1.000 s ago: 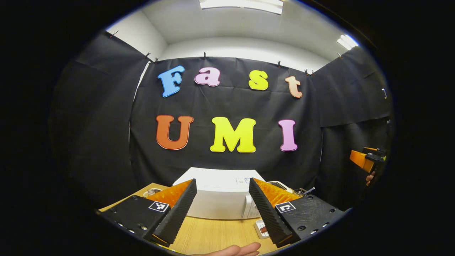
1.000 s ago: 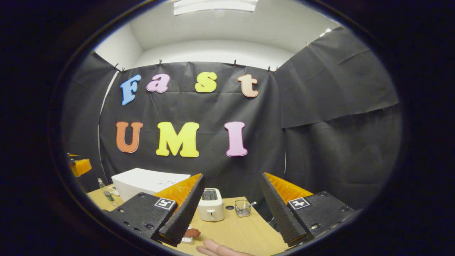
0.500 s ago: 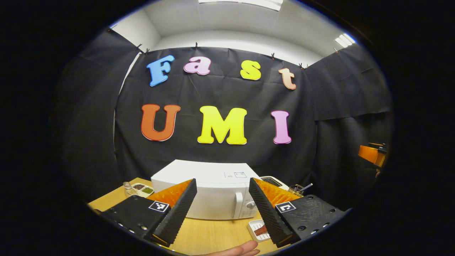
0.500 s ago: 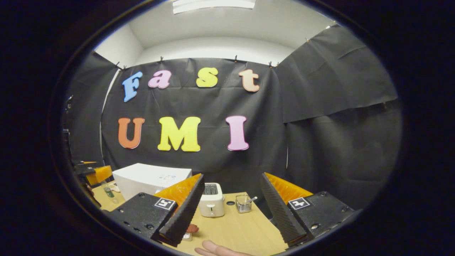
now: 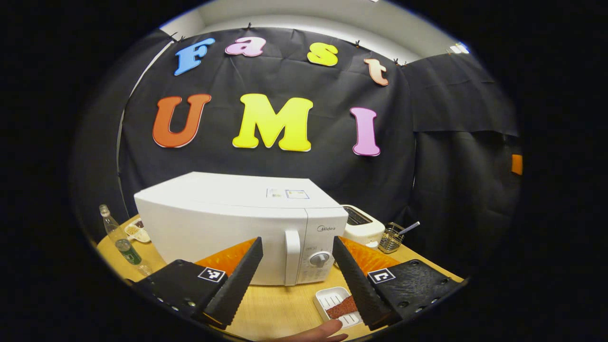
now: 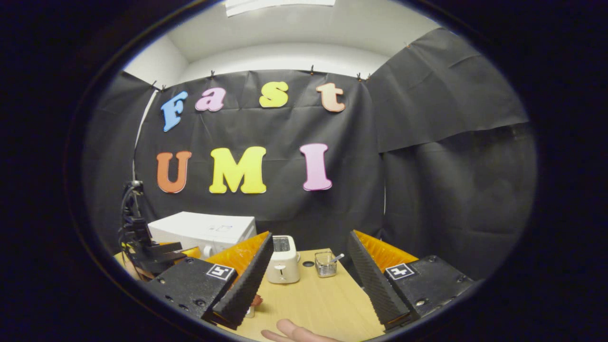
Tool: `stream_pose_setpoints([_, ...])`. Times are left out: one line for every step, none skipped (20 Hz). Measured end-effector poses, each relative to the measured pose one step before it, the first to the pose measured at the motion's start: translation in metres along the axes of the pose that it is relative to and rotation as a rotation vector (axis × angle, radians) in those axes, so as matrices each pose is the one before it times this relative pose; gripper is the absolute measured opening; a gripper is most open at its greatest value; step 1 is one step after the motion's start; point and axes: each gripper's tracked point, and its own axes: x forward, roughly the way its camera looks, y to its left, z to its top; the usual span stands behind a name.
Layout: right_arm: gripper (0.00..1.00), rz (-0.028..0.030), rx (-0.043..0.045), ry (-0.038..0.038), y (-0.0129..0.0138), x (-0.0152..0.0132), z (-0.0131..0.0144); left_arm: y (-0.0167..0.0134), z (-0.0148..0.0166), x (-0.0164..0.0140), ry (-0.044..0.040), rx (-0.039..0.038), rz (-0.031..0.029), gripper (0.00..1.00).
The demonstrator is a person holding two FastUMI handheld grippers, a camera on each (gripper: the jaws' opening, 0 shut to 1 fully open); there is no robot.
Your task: Open the microwave oven with the left hand, put the food in, and close the microwave oven.
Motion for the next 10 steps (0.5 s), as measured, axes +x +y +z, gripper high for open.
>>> stream_pose_setpoints([1.00,0.00128,0.00012,-0.00363,-0.00199,-0.00190,-0.00055,0.00028,-0.00926,0.01043,0.01832,-0.01309,0.00183,0.93])
stream_pose_setpoints([1.00,0.00237,-0.00232,-0.00569,-0.00286,-0.00065,-0.00101,-0.00016,-0.00915,0.01077,0.01294,-0.01380,-0.00027,0.93])
stream_pose_setpoints([1.00,0.00210,-0.00349,-0.00594,-0.00258,-0.00080,0.00000,-0.00045,-0.00730,0.00872,0.01317,-0.01307,-0.00547,0.93])
stream_pose_setpoints([1.00,0.00077,-0.00321,-0.00570,-0.00260,0.00046,-0.00094,-0.00147,-0.00700,0.00681,0.01139,-0.01173,-0.00043,0.82])
stream_pose_setpoints([1.00,0.00242,-0.00145,-0.00663,-0.00274,-0.00016,0.00012,0.00175,-0.00593,0.00533,0.00599,-0.00837,0.00543,0.93])
stream_pose_setpoints([1.00,0.00154,-0.00106,-0.00550,-0.00273,-0.00081,-0.00098,0.00208,-0.00484,0.00549,0.00295,-0.00345,0.01383,0.93])
stream_pose_setpoints([1.00,-0.00037,0.00028,-0.00307,-0.00272,0.00073,-0.00146,0.00158,-0.00321,0.00520,0.00113,-0.00023,0.00893,0.93])
stream_pose_setpoints([1.00,-0.00012,0.00213,-0.00157,-0.00287,0.00049,-0.00345,0.00254,-0.00339,0.00404,-0.00151,0.00196,0.01479,0.92])
stream_pose_setpoints([1.00,0.00245,0.00446,0.00026,-0.00188,0.00064,-0.00251,0.00261,-0.00437,0.00317,-0.00258,0.00403,0.01804,0.91])
stream_pose_setpoints([1.00,0.00372,0.00578,0.00317,-0.00109,0.00058,-0.00389,0.00115,0.00012,0.00389,-0.01749,0.01725,0.00255,0.90])
